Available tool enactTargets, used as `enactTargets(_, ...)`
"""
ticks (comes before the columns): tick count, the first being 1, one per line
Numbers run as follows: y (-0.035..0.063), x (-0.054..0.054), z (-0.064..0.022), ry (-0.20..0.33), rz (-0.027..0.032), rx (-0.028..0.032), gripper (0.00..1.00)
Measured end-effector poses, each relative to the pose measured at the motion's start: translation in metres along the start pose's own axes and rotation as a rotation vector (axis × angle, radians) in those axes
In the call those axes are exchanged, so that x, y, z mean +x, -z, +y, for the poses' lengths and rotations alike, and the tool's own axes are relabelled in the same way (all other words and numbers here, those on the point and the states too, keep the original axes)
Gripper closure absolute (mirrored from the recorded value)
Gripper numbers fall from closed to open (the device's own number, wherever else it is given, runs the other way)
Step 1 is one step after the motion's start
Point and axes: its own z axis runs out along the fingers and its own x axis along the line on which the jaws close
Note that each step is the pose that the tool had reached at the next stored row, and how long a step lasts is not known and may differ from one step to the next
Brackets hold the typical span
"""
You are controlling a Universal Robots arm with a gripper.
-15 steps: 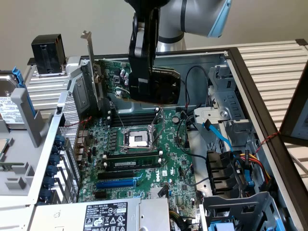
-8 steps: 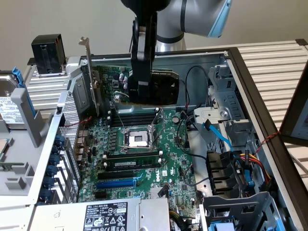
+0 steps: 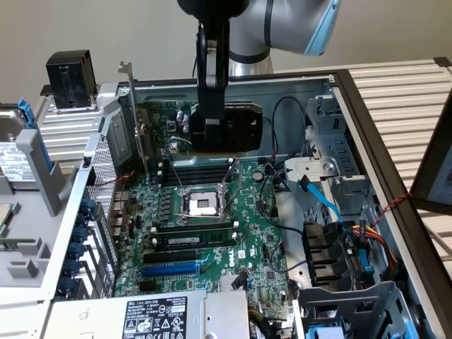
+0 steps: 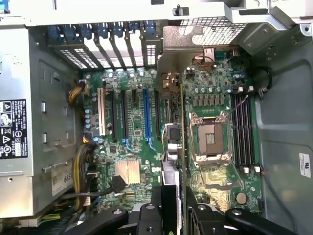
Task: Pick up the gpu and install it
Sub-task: 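Insert the gpu into the slot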
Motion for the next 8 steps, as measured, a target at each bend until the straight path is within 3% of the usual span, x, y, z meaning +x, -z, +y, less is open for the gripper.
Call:
enactTargets(2,-0.0025,-0.0041,0.0012,0.006,0.0023,0.0034,0.72)
enactTargets(5,-0.0055,-0.0057,0.0014,0.04,0.0093,0.0032,0.72)
enactTargets(8,-0.0096,-0.006,0.0016,0.081,0.011,0.0026,0.72)
